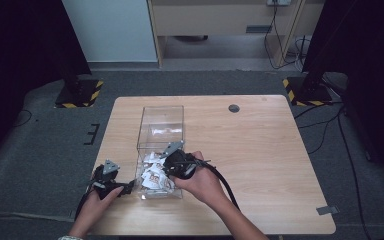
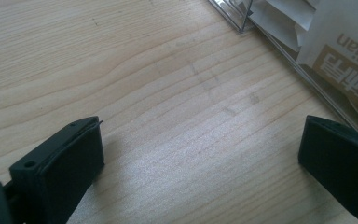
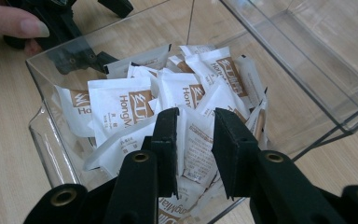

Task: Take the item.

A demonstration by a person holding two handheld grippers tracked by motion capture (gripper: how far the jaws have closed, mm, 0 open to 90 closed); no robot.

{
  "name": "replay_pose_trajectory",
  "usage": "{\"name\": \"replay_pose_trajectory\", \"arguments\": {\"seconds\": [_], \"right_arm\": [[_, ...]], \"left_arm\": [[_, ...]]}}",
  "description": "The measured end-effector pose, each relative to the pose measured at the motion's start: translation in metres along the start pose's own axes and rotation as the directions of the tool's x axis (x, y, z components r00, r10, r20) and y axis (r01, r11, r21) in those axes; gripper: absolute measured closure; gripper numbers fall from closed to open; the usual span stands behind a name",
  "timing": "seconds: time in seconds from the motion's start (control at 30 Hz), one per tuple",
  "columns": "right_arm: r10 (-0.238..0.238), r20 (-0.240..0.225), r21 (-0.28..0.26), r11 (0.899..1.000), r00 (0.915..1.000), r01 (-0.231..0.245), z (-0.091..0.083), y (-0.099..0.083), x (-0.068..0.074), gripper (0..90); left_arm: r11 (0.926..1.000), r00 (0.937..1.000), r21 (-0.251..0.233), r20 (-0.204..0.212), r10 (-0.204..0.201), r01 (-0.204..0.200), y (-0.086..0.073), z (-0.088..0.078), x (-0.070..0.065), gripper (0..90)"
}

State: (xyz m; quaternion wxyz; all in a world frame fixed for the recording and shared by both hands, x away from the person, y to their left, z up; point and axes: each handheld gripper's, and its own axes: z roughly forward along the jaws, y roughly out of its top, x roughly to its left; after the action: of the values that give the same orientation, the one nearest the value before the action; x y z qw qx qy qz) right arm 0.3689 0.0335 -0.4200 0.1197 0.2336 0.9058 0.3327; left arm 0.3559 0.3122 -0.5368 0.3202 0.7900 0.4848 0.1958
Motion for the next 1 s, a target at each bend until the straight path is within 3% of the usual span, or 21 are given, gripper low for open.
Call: {"name": "replay_pose_trajectory", "arguments": {"seconds": [0.33,0.63,1.0], "right_arm": [[0.003,-0.003,0.016,1.0,1.0,-0.003,0.011,-0.001,0.002,66.5],[0.011,-0.006,0.041,0.999,0.9999,-0.01,0.022,-0.004,0.003,68.3],[-0.003,-0.011,0.049,0.999,0.9999,0.004,0.028,-0.007,0.003,87.4]], "left_arm": [[1.0,1.0,0.0,0.0,0.0,0.0,0.0,0.0,0.0,0.0],[1.0,1.0,0.0,0.0,0.0,0.0,0.0,0.0,0.0,0.0],[1.0,1.0,0.0,0.0,0.0,0.0,0.0,0.0,0.0,0.0]]}}
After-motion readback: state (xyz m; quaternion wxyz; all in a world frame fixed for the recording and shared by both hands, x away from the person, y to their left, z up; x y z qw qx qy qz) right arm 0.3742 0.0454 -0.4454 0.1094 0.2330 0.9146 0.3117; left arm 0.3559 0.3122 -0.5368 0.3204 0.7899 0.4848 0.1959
